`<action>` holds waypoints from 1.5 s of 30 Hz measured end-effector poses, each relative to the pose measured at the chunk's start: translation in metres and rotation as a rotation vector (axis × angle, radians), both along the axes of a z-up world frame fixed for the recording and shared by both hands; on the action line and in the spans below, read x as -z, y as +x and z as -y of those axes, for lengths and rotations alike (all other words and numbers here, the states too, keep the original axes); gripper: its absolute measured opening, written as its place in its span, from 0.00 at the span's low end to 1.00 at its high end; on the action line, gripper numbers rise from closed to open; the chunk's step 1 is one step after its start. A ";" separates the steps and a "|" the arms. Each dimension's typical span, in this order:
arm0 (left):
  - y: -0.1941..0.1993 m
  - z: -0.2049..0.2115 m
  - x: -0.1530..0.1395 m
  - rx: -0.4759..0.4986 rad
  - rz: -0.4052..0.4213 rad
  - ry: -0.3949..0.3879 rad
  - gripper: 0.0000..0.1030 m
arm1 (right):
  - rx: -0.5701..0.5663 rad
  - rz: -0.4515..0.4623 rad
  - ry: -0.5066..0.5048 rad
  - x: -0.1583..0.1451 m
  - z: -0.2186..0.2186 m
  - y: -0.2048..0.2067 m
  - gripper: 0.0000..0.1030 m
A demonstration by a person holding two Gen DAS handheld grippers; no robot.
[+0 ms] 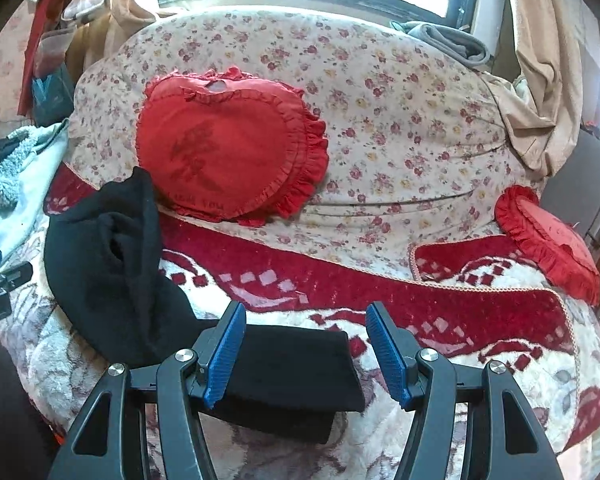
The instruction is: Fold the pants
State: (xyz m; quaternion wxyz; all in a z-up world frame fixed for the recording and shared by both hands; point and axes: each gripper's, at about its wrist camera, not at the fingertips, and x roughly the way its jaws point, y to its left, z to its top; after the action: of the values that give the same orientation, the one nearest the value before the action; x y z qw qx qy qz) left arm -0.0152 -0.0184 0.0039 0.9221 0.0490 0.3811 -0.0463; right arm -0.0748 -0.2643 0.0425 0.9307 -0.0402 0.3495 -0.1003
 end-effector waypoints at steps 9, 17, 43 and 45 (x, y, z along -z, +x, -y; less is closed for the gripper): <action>0.001 0.002 0.002 0.002 -0.005 0.004 0.66 | -0.015 -0.020 0.011 0.003 -0.003 0.003 0.58; 0.002 0.003 0.004 0.002 -0.009 0.006 0.66 | -0.023 -0.044 0.011 0.010 -0.003 0.007 0.58; 0.085 -0.093 0.051 -0.205 -0.176 -0.127 0.66 | -0.280 -0.124 0.326 0.062 -0.054 0.088 0.58; 0.092 -0.099 0.055 -0.222 -0.187 -0.133 0.66 | -0.299 -0.167 0.359 0.078 -0.059 0.100 0.58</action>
State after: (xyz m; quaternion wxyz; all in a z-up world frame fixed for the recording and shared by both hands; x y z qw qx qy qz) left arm 0.0770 0.0809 -0.0509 0.8831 -0.0593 0.4646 0.0266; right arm 0.0254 -0.2049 -0.0355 0.8954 0.0666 0.4274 0.1059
